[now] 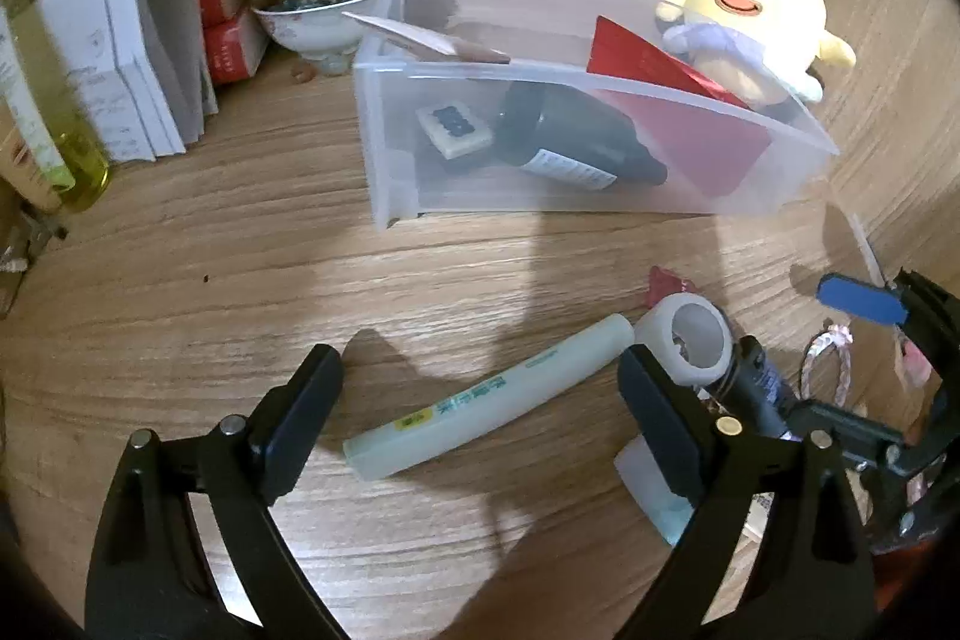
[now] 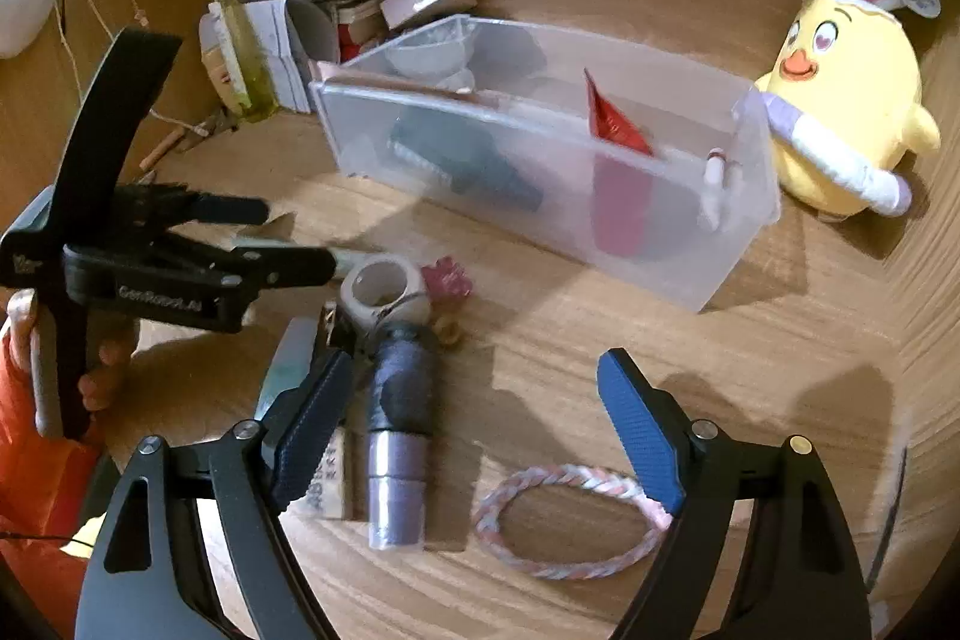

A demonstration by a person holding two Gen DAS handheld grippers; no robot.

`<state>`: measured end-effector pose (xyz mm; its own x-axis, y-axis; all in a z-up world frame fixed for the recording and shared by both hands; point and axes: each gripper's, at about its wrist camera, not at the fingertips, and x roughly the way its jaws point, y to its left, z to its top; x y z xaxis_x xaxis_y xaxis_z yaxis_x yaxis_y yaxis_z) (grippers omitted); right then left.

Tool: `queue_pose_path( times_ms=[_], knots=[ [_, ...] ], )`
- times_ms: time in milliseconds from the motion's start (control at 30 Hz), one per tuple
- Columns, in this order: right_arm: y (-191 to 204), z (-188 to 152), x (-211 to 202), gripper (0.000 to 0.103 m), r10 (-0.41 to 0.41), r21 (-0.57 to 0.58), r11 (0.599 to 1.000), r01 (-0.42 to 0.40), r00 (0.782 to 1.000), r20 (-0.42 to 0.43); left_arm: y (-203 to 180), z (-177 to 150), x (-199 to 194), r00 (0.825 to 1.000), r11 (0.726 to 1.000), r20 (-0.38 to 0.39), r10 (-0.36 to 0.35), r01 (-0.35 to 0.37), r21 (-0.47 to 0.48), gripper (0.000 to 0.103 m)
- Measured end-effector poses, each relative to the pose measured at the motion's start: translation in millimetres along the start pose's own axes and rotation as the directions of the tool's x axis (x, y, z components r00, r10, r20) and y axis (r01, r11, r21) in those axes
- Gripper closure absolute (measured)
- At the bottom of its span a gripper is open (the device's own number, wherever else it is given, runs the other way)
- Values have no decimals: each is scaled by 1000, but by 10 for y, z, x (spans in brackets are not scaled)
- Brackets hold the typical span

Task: Organize objects
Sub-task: 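Grasp the pale mint tube with the left gripper while the right grasps the purple-black cylinder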

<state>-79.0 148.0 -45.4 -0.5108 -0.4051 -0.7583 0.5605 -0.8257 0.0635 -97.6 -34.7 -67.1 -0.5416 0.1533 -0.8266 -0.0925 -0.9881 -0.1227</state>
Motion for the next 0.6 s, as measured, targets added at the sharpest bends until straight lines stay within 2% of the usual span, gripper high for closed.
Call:
queue_pose_path(
  times_ms=[200,267,333,467,600],
  knots=[
    [87,-58,107,52,21,-18,1000,-21,999,-42,-77,-15,-11,1000,999,6,0,0,38,31],
    [99,-58,131,60,27,-22,999,-28,998,-49,-84,-20,-30,1000,999,11,2,-2,47,45],
    [108,-57,146,68,31,-23,999,-32,998,-54,-83,-34,-49,1000,999,14,0,-1,51,55],
    [111,-60,150,76,41,-21,999,-43,998,-53,-53,-64,-87,1000,999,18,-2,1,44,71],
    [96,-70,131,77,34,-23,999,-35,998,-44,-32,-98,-113,1000,999,19,-8,7,35,79]
  ],
)
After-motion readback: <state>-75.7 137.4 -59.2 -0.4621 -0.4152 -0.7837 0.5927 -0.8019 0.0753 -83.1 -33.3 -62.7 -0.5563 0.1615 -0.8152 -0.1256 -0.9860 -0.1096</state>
